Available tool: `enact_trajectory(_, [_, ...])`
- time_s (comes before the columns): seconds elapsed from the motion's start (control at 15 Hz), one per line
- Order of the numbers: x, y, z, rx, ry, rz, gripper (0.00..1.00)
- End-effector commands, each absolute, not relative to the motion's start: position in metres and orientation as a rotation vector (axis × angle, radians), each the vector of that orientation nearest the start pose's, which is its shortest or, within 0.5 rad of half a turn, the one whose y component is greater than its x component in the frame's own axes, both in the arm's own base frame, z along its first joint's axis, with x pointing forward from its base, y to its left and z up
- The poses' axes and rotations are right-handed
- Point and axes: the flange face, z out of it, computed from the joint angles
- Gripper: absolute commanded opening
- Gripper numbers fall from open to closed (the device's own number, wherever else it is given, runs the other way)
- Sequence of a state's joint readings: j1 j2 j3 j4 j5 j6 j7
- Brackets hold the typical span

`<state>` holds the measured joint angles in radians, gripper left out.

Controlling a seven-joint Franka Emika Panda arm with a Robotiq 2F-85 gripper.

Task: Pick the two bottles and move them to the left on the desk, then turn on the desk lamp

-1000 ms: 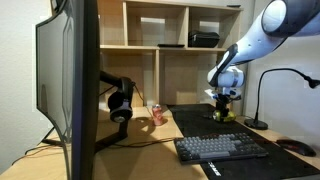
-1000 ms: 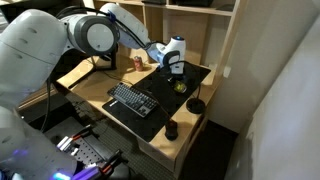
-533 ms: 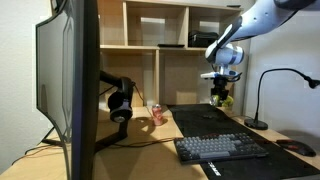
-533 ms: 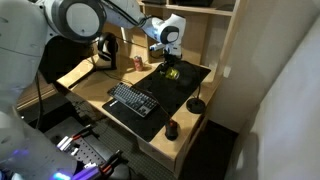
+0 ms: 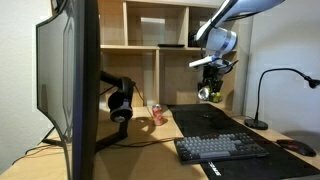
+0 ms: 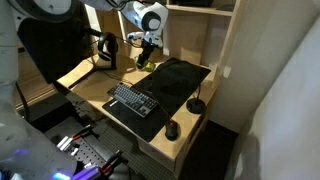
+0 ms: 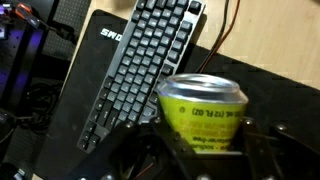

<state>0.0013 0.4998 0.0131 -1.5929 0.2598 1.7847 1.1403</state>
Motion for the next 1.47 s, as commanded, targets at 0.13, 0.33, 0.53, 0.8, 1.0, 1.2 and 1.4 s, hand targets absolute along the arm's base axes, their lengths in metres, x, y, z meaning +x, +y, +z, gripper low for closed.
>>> enact_trajectory(0.13, [0.647, 0.028, 0.315, -2.504, 1.751, 0.642, 0.27])
enact_trajectory(0.33, [0.625, 0.077, 0.302, -2.593, 1.497, 0.784, 0.27])
enact_trajectory(0.53, [0.604, 0.138, 0.299, -2.656, 1.263, 0.82, 0.27])
enact_trajectory(0.8, [0.581, 0.201, 0.307, -2.721, 1.107, 0.814, 0.27])
enact_trajectory(1.0, [0.587, 0.214, 0.304, -2.744, 1.118, 0.832, 0.52])
enact_trajectory(1.2, [0.588, 0.23, 0.274, -2.782, 1.092, 0.807, 0.27])
enact_trajectory(1.4, [0.59, 0.267, 0.248, -2.768, 1.074, 0.664, 0.27])
